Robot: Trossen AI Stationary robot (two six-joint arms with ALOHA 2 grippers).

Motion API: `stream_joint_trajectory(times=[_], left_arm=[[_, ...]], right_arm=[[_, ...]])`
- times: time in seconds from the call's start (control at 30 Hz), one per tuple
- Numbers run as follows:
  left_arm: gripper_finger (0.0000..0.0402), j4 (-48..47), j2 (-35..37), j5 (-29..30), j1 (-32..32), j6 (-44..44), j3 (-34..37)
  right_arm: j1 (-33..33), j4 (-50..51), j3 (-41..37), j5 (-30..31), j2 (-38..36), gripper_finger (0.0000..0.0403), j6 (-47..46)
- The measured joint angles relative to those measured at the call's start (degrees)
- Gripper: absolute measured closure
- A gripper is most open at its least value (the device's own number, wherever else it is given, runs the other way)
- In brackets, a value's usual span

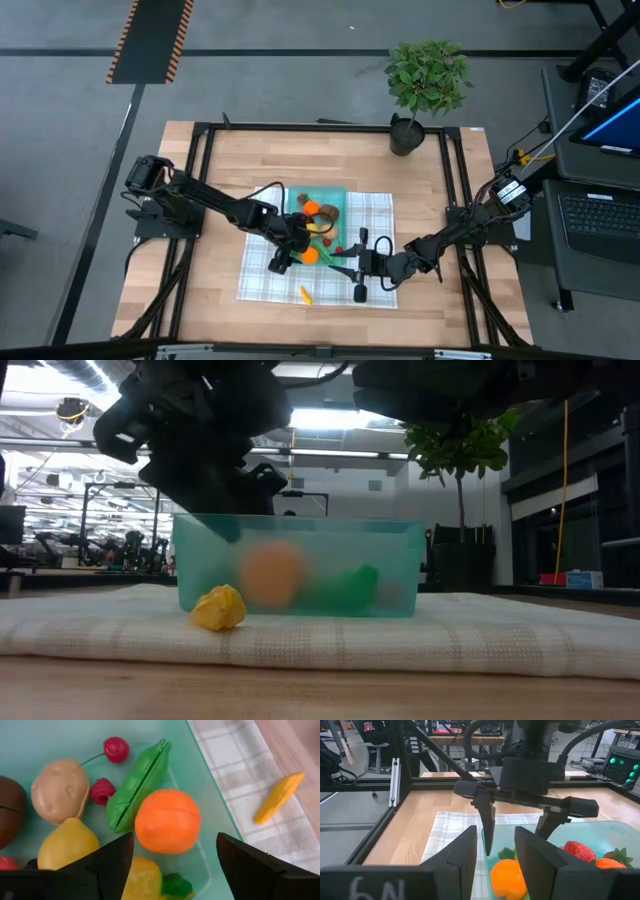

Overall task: Pick and placing Produce into tupperware
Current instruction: Put the yellow corn into the blue bin

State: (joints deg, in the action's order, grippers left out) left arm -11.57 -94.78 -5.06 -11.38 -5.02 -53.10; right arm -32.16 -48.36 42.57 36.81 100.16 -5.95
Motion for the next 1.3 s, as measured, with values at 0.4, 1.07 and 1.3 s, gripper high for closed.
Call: stream_joint_trajectory(times=[0.4, 1.07, 1.3], left_arm=[[0.0124, -2.31, 16.06, 0.24, -2.28, -1.5, 1.34], [0.0128, 12.82, 50.21, 30.95, -29.92, 7.93, 27.51], [0.0128, 14.99, 55.69, 34.0, -35.37, 8.12, 32.62]], right_arm=[[0.02, 1.09, 0.02, -0.67, -0.07, 0.0267, -2.63], [-5.02, 32.89, 21.37, 2.09, 2.97, 0.0267, -2.91], [-5.05, 41.81, 30.29, 2.55, 10.99, 0.0267, -16.31]])
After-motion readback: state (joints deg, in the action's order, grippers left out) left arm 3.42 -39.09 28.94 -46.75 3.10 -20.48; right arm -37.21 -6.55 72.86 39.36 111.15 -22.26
